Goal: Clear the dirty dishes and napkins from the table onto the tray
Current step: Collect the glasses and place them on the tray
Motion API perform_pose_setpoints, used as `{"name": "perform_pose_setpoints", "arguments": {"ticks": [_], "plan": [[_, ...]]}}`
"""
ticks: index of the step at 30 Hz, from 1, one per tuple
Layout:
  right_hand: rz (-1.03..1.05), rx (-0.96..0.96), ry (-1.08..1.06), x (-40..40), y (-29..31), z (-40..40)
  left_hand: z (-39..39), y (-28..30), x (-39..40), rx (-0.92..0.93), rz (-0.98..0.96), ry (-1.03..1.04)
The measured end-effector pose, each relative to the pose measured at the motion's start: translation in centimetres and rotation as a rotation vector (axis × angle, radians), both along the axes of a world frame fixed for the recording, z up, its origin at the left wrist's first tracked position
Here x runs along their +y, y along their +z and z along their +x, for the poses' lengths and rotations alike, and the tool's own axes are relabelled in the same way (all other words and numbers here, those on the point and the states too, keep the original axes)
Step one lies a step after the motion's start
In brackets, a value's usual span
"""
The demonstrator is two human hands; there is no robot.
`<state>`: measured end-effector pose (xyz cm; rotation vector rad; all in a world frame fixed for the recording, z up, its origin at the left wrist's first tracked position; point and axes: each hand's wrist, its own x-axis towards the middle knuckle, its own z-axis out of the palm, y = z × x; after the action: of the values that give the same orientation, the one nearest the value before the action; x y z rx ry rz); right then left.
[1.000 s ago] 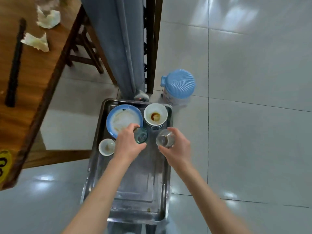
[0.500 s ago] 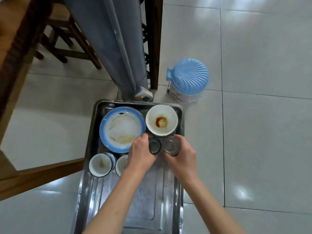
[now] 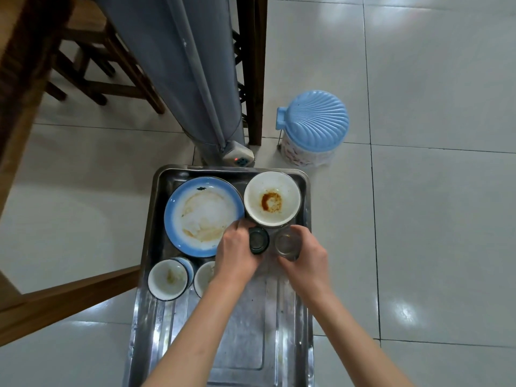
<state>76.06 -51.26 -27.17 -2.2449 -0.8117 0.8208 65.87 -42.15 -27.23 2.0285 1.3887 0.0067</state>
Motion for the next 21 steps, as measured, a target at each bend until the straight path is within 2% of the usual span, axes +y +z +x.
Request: {"name": "perform_pose_setpoints", "arguments": {"ticks": [13,18,21], "plan": [[-0.024,0.011,0.048,-0.3,0.1,-0.4,-0.4,0.0,-0.7,-0.027,0.027,-0.009],[-0.093,0.023,0.039,-0.8,1.6,-0.8,-1.1,1.3,-0.6,0.023,-0.004,-0.043],[-0.108,-0.01,0.019,-1.6,3.4,-1.3,-1.9,3.0,-0.5,-0.011,0.017,-0.079]]}}
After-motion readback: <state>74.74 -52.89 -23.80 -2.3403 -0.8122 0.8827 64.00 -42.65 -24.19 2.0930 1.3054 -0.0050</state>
